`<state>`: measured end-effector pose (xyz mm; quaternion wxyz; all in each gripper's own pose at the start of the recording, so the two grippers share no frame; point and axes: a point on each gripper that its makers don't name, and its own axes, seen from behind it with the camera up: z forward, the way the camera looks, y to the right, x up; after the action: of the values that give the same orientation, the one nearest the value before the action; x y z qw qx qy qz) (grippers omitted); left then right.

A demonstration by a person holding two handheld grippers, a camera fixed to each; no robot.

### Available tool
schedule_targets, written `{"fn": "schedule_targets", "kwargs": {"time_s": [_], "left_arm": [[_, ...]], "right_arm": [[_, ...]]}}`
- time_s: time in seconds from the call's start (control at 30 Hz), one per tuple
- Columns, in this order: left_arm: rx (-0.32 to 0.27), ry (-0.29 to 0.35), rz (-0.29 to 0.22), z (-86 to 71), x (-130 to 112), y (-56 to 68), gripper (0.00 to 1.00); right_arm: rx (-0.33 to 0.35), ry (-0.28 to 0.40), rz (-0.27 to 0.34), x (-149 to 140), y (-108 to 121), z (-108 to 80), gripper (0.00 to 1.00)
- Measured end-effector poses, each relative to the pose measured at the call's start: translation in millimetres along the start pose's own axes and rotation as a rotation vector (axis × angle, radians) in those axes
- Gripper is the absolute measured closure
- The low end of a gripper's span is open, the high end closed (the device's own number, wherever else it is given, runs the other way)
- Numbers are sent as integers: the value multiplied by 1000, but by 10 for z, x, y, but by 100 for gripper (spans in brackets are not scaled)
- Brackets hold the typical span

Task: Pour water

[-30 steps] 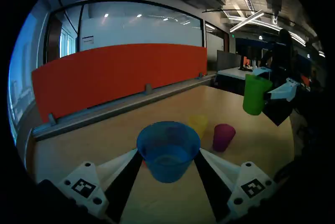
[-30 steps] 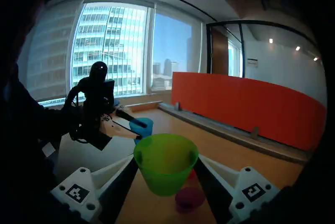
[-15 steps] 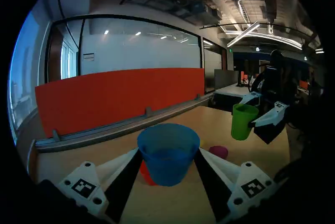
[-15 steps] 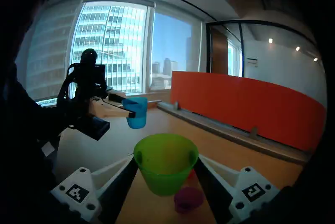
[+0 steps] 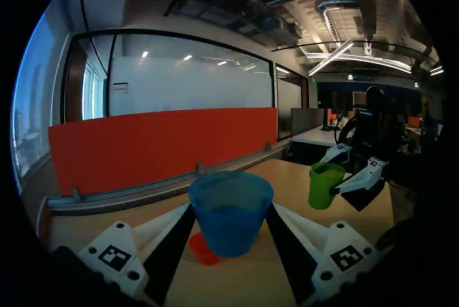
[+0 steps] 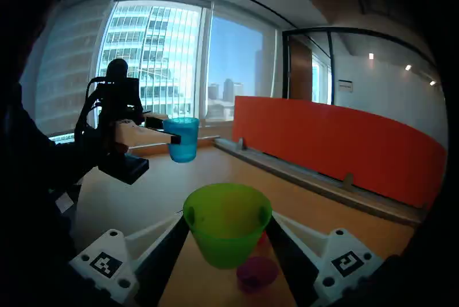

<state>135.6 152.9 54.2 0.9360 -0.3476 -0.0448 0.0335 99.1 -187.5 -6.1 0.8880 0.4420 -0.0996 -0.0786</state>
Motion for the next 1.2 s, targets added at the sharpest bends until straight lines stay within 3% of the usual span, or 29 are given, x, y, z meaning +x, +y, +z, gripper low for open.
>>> {"fn": "schedule_targets", "kwargs": {"time_s": [0.7,1.2], "left_arm": [[-2,72,4,-72,366,42,16],[-7,66,2,-65,358,53,16]], "right_arm": [[5,-4,-9,-32,-9,41,9],[1,2,-9,-43,3,46,9]]}}
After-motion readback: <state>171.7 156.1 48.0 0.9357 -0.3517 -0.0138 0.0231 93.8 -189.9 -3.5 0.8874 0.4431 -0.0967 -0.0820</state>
